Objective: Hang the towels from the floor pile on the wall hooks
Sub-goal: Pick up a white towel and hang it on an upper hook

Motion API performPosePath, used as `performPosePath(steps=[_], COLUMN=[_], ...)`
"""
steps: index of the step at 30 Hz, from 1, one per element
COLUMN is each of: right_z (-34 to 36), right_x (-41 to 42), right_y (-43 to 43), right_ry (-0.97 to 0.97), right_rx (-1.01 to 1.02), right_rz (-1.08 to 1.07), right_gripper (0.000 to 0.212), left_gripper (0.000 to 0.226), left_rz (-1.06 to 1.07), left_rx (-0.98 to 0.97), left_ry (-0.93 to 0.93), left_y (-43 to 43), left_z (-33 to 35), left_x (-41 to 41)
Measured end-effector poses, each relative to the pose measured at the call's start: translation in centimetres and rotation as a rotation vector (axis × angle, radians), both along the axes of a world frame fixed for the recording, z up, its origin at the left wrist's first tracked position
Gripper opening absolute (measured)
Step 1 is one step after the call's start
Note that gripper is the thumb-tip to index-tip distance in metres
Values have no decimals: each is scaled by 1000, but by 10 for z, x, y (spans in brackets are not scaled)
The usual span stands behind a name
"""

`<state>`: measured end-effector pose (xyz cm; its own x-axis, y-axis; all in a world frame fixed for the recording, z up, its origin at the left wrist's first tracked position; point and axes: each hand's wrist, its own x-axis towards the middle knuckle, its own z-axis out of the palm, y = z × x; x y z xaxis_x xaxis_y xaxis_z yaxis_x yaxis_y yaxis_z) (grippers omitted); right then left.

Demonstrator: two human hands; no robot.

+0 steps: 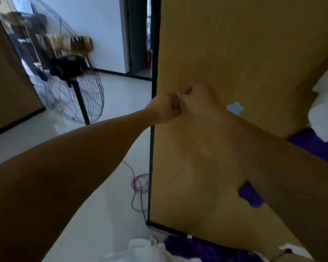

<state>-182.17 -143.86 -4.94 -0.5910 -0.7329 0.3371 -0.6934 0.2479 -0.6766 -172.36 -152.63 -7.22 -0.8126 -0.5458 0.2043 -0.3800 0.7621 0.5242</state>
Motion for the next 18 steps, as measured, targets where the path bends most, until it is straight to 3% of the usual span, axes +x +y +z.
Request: performPosePath(steps=[6, 14, 18], right_z=[-147, -343, -460], right_x=[3, 39, 52], right_y=[25, 57, 57], right_ry=[-55, -272, -309], right_rx=[204, 516, 664], right_rz=[-45, 86, 90], right_gripper=[15, 20, 22], left_gripper=[4, 16, 15], left_rz=[71, 89, 62], left_rx=[110, 253, 299], left_ry=[-178, -540, -629], left_y=[18, 37, 39], left_z=[-120, -315, -433], left_x=[19, 62, 76])
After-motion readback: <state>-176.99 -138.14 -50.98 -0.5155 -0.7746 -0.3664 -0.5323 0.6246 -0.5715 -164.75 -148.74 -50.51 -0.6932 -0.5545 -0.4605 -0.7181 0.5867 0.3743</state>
